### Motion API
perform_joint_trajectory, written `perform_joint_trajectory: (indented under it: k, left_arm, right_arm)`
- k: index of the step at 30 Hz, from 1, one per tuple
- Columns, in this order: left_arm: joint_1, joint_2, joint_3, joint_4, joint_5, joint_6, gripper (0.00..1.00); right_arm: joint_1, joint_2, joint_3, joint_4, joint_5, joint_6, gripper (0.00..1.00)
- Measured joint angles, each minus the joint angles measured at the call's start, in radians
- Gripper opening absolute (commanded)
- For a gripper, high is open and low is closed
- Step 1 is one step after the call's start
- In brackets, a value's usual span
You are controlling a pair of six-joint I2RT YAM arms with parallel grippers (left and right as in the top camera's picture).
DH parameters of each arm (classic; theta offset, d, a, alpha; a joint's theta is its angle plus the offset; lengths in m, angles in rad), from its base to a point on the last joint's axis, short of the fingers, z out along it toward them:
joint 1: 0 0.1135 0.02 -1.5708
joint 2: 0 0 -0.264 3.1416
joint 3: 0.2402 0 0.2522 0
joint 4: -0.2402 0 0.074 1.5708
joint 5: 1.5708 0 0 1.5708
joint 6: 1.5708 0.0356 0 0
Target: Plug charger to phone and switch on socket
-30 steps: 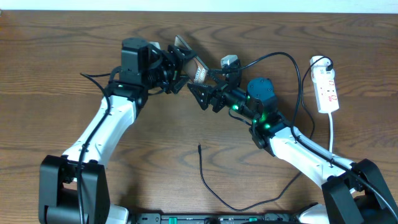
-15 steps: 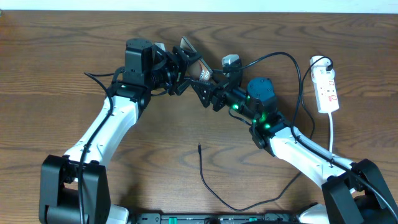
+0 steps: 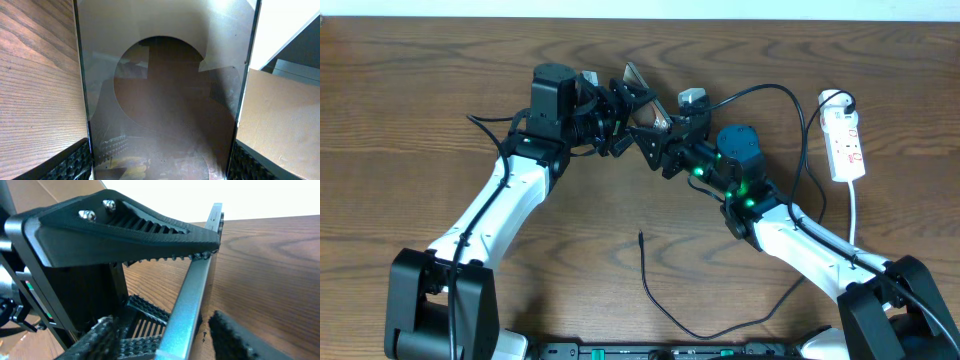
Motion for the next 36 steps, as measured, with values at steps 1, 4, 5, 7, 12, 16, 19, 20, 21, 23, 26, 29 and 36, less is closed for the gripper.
perform_joint_trajectory:
  k: [1, 4, 5, 7, 12, 16, 19, 20, 21, 23, 26, 29, 36]
  left_arm:
    - [0.000, 0.000, 0.000, 0.000, 0.000, 0.000, 0.07]
    - [0.000, 0.000, 0.000, 0.000, 0.000, 0.000, 0.08]
    - [0.000, 0.000, 0.000, 0.000, 0.001, 0.000, 0.07]
    - [0.000, 0.000, 0.000, 0.000, 0.004, 0.000, 0.07]
    - [0.001, 0.000, 0.000, 0.001, 0.004, -0.001, 0.07]
    - [0.005, 0.000, 0.000, 0.001, 0.003, -0.003, 0.07]
    - [0.006, 0.000, 0.000, 0.001, 0.003, -0.003, 0.07]
    - [0.006, 0.000, 0.000, 0.001, 0.004, -0.004, 0.07]
    - [0.006, 0.000, 0.000, 0.000, 0.003, -0.004, 0.07]
    - [0.006, 0.000, 0.000, 0.000, 0.002, -0.005, 0.08]
    - [0.006, 0.000, 0.000, 0.000, 0.000, -0.005, 0.45]
    - [0.006, 0.000, 0.000, 0.000, -0.002, -0.005, 0.88]
    - [0.005, 0.000, 0.000, 0.005, -0.001, -0.005, 0.91]
  right_arm:
    - [0.000, 0.000, 0.000, 0.000, 0.000, 0.002, 0.47]
    - [0.000, 0.000, 0.000, -0.002, 0.010, 0.002, 0.36]
    - [0.000, 0.000, 0.000, -0.003, 0.014, 0.003, 0.34]
    - [-0.001, 0.000, 0.000, -0.006, 0.023, 0.005, 0.29]
    - [-0.003, 0.000, 0.000, -0.008, 0.044, 0.004, 0.18]
    - [-0.003, 0.002, 0.000, -0.009, 0.063, 0.002, 0.11]
    - [-0.008, 0.003, 0.000, -0.013, 0.071, -0.001, 0.05]
    - [-0.008, 0.003, 0.000, -0.013, 0.072, -0.002, 0.04]
    - [-0.008, 0.003, 0.000, -0.014, 0.077, -0.005, 0.01]
    - [-0.008, 0.005, 0.000, -0.014, 0.080, -0.012, 0.01]
    - [-0.008, 0.005, 0.000, -0.014, 0.083, -0.013, 0.01]
    - [-0.008, 0.005, 0.000, -0.014, 0.084, -0.013, 0.01]
    - [-0.008, 0.007, 0.000, -0.015, 0.083, -0.012, 0.01]
